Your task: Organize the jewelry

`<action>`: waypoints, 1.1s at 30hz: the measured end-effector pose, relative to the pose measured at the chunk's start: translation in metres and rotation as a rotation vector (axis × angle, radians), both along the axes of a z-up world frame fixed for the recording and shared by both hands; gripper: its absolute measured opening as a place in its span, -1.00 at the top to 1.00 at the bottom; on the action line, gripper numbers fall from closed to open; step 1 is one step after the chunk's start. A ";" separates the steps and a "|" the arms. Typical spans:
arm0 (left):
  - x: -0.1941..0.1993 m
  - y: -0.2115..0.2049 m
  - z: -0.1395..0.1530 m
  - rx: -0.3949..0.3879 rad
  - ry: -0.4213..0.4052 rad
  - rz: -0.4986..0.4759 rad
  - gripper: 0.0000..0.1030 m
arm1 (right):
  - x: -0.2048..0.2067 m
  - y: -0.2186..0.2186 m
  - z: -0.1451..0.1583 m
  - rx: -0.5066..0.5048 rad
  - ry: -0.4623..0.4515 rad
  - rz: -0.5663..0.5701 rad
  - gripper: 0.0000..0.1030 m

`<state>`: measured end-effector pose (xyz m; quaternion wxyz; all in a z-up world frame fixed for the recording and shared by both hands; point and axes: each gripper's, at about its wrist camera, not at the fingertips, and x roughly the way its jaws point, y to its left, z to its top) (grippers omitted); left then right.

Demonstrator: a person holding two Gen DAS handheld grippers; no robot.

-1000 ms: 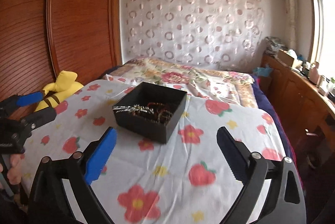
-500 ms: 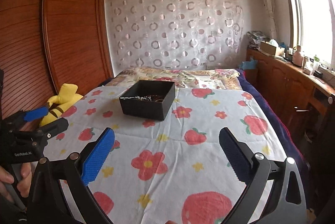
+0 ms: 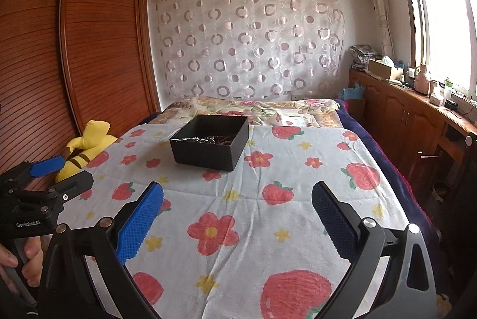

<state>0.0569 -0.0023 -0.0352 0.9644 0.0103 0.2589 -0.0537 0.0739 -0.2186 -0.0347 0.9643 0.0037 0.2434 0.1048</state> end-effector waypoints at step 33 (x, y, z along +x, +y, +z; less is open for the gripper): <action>-0.006 0.006 0.013 0.006 -0.033 0.014 -0.86 | -0.001 0.006 -0.001 -0.001 -0.004 -0.009 -0.95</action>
